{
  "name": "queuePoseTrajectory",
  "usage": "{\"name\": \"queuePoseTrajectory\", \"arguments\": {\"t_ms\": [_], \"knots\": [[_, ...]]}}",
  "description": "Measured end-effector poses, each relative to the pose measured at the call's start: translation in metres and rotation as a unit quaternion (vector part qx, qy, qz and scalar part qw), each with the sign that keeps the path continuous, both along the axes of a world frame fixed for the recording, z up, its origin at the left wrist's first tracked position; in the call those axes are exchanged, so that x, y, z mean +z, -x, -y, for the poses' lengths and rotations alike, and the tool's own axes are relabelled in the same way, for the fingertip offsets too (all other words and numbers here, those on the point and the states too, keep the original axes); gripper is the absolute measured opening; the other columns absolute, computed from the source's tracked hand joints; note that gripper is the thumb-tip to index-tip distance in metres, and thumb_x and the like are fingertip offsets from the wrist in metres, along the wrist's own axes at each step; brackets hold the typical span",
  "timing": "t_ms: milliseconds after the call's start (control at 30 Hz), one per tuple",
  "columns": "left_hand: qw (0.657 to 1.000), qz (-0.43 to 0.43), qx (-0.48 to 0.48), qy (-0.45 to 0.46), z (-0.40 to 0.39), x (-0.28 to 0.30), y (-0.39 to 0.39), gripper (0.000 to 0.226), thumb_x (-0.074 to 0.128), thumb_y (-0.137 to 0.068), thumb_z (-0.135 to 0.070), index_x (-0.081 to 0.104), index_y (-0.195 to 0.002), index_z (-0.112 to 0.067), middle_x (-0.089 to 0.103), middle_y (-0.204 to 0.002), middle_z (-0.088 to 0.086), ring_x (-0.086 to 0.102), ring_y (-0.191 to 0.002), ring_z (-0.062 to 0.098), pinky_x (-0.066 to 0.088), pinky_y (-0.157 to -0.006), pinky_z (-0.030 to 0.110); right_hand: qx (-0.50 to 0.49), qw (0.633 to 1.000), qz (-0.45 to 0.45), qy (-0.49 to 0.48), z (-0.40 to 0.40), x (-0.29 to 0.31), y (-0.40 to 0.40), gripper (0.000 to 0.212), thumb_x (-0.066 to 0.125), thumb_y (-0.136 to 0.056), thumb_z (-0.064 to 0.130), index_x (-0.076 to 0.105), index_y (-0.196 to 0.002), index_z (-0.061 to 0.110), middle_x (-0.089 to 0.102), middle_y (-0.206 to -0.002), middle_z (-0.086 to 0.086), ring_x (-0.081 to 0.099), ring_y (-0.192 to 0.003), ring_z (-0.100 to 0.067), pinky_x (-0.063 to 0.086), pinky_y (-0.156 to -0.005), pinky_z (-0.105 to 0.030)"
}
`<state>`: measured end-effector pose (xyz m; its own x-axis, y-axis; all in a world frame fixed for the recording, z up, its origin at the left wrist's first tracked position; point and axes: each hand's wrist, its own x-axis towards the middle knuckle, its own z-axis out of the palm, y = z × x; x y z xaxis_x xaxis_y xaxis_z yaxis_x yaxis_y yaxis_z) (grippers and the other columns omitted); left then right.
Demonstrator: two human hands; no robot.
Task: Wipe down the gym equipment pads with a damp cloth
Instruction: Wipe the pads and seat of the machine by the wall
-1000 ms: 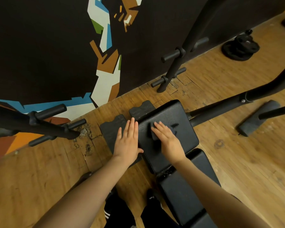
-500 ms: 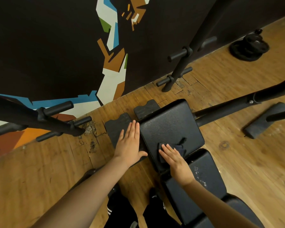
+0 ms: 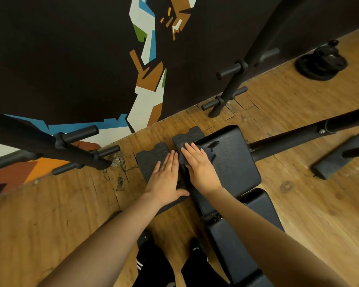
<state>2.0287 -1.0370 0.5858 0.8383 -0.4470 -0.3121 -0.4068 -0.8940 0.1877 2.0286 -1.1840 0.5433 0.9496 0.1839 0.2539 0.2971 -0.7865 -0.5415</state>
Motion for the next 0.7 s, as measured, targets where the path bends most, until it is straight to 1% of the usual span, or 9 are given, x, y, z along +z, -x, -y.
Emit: {"name": "queuePoseTrajectory", "arguments": {"t_ms": [67,133,200,267,333,400,467,567,700], "knots": [[1.000,-0.009,-0.004,0.001,-0.002,0.002,-0.001,0.119,0.062,-0.079,-0.062,-0.018,-0.149,-0.007,-0.019,-0.158,0.008,-0.013,-0.146,0.018,0.001,-0.120,0.039,0.011,1.000,0.011,0.006,0.004,-0.017,0.023,0.058,0.058,-0.083,-0.001,0.040,-0.138,0.006,0.034,-0.145,-0.008,0.020,-0.138,-0.022,0.013,-0.113,-0.041],[1.000,-0.011,-0.010,-0.002,-0.003,0.002,-0.001,0.119,0.062,-0.079,-0.062,-0.019,-0.148,-0.007,-0.019,-0.158,0.009,-0.014,-0.146,0.018,0.001,-0.120,0.039,0.033,0.999,0.005,0.021,0.015,-0.034,0.054,0.055,0.045,-0.084,0.002,0.039,-0.138,0.007,0.035,-0.144,-0.008,0.019,-0.139,-0.020,0.012,-0.117,-0.037],[1.000,-0.007,-0.011,-0.007,-0.003,0.002,-0.001,0.120,0.060,-0.079,-0.063,-0.020,-0.148,-0.007,-0.020,-0.158,0.009,-0.014,-0.146,0.019,0.001,-0.120,0.039,0.049,0.998,-0.014,0.036,0.029,-0.048,0.082,0.061,0.029,-0.078,0.000,0.036,-0.138,0.011,0.035,-0.143,-0.008,0.013,-0.141,-0.016,0.005,-0.116,-0.033],[1.000,-0.008,-0.007,-0.007,-0.003,0.001,-0.001,0.119,0.060,-0.080,-0.064,-0.020,-0.148,-0.007,-0.021,-0.157,0.010,-0.014,-0.146,0.019,-0.001,-0.120,0.038,0.061,0.997,-0.028,0.048,0.039,-0.056,0.100,0.068,0.024,-0.073,-0.003,0.034,-0.139,0.013,0.037,-0.143,-0.008,0.008,-0.143,-0.013,0.005,-0.116,-0.032],[1.000,-0.008,-0.001,-0.006,-0.001,0.001,0.001,0.119,0.059,-0.080,-0.063,-0.020,-0.147,-0.006,-0.021,-0.157,0.010,-0.012,-0.146,0.020,0.000,-0.119,0.037,0.060,0.997,-0.028,0.041,0.042,-0.051,0.101,0.068,0.027,-0.071,-0.005,0.040,-0.136,0.011,0.042,-0.141,-0.012,0.015,-0.141,-0.017,0.017,-0.115,-0.038],[1.000,-0.004,0.007,-0.007,0.002,0.001,0.002,0.118,0.060,-0.081,-0.061,-0.020,-0.148,-0.005,-0.020,-0.157,0.011,-0.011,-0.147,0.020,0.002,-0.120,0.037,0.046,0.998,-0.023,0.022,0.040,-0.038,0.090,0.065,0.038,-0.068,-0.011,0.049,-0.130,0.007,0.047,-0.138,-0.015,0.024,-0.136,-0.022,0.025,-0.108,-0.047],[1.000,-0.004,0.020,0.003,0.005,0.001,0.004,0.115,0.061,-0.083,-0.057,-0.018,-0.148,-0.005,-0.018,-0.158,0.010,-0.009,-0.147,0.020,0.004,-0.120,0.037,0.030,0.999,-0.009,0.017,0.035,-0.022,0.072,0.059,0.039,-0.072,-0.009,0.053,-0.127,0.003,0.047,-0.136,-0.018,0.027,-0.134,-0.025,0.020,-0.110,-0.044],[0.999,0.005,0.031,0.010,0.007,0.000,0.006,0.103,0.059,-0.089,-0.046,-0.016,-0.149,-0.006,-0.015,-0.159,0.010,-0.008,-0.147,0.019,0.004,-0.120,0.036,0.030,0.999,0.002,0.033,0.024,-0.010,0.042,0.052,0.030,-0.084,0.006,0.048,-0.133,0.005,0.041,-0.142,-0.015,0.023,-0.137,-0.026,0.014,-0.114,-0.041],[1.000,0.016,0.011,-0.016,0.003,0.002,0.005,0.092,0.053,-0.096,-0.033,-0.019,-0.148,-0.007,-0.017,-0.158,0.010,-0.011,-0.146,0.019,0.000,-0.118,0.034,0.021,0.999,0.006,0.046,0.012,-0.030,0.047,0.055,0.056,-0.085,0.002,0.043,-0.137,0.010,0.037,-0.146,-0.010,0.020,-0.138,-0.022,0.016,-0.109,-0.049]]}}
